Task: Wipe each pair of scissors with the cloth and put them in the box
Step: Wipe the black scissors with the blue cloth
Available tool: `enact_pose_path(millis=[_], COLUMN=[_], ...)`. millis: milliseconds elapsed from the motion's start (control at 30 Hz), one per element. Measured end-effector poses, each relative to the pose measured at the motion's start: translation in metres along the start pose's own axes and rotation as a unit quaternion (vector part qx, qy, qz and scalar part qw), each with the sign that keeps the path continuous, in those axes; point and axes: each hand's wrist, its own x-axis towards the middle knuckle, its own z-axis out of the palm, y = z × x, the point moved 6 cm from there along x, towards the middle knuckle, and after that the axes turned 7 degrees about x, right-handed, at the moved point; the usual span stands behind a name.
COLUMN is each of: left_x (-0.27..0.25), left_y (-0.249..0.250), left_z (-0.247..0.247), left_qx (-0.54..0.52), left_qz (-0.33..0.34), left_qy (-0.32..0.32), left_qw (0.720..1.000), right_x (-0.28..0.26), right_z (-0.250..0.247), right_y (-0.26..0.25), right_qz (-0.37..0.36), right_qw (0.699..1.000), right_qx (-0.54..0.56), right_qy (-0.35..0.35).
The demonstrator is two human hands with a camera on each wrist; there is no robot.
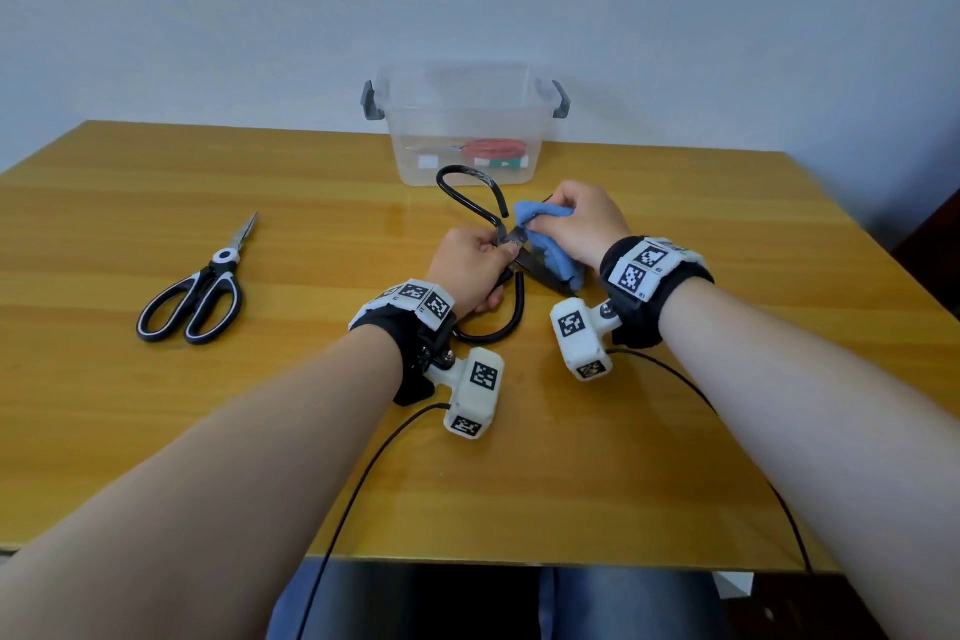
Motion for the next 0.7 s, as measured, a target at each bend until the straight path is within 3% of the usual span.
enact_pose_path(millis=[167, 333, 600, 700], left_x=[-0.003, -0.004, -0.002, -0.002], left_y=[0.004, 0.006, 0.004, 0.005], left_z=[0.001, 0.002, 0.001, 0.001], left_qx=[0.025, 0.023, 0.039, 0.032], left_qz=[0.004, 0.005, -0.007, -0.005], left_qy=[0.003, -0.006, 0.002, 0.009], left_qw=[1.000, 1.000, 0.999, 0.999], right_x=[0.007, -0.002, 0.014, 0.010], right_z=[-0.011, 0.001, -0.005, -0.007], right_y=[-0.001, -0.010, 0.000, -0.008], right_qz=[-0.003, -0.021, 0.010, 0.008], right_qw=[1.000, 0.995, 1.000, 0.999], right_qx=[0.012, -0.011, -0.009, 0.021], right_qy=[0.009, -0.094, 0.021, -0.033])
